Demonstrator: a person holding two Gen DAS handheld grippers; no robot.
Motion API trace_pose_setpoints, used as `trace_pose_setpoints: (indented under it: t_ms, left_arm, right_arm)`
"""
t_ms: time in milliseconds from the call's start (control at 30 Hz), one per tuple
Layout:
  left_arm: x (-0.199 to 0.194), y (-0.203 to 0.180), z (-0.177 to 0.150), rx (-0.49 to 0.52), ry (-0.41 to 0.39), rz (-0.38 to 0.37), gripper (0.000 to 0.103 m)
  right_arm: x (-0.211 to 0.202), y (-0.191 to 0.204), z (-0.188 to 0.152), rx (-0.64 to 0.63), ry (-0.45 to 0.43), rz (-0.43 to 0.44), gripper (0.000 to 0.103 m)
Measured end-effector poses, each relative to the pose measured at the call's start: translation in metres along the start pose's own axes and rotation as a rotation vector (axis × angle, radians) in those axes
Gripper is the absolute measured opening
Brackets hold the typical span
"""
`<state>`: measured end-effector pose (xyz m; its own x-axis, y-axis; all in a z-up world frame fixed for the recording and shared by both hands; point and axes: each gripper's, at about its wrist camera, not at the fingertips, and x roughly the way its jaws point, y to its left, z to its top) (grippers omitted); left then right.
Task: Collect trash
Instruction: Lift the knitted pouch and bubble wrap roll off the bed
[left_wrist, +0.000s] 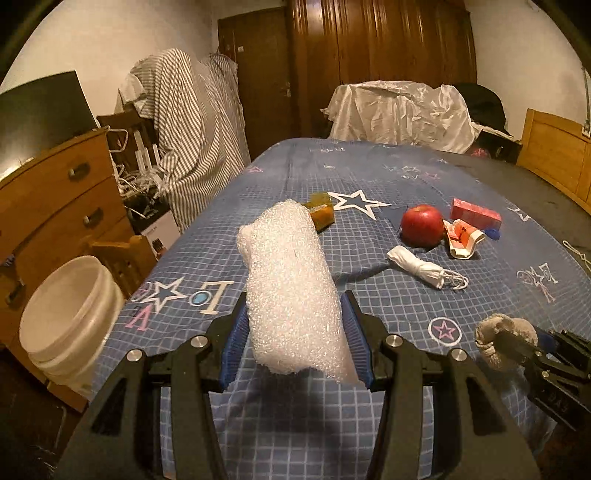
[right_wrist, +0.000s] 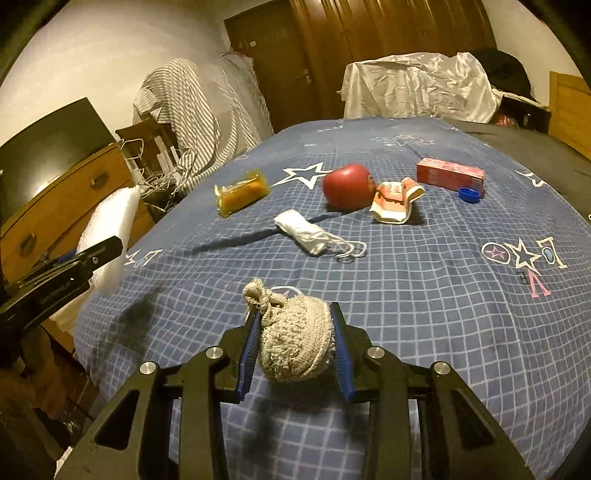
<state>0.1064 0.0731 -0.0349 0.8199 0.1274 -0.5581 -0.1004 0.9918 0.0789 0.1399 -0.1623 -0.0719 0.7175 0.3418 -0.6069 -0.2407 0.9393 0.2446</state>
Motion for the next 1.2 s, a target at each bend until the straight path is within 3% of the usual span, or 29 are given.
trace_pose_setpoints:
  t_ms: [800,1200]
  left_arm:
    - [-0.023,0.008,-0.004,0.004,-0.058,0.047,0.047]
    - [-0.036,0.030,0.006,-0.014,-0.114,0.105,0.047]
  right_arm:
    - [-0.018,0.026,-0.001,-0.047,-0.010,0.022,0.037]
    - [-0.027,0.060,0.029,-0.098,-0.065,0.054,0.037]
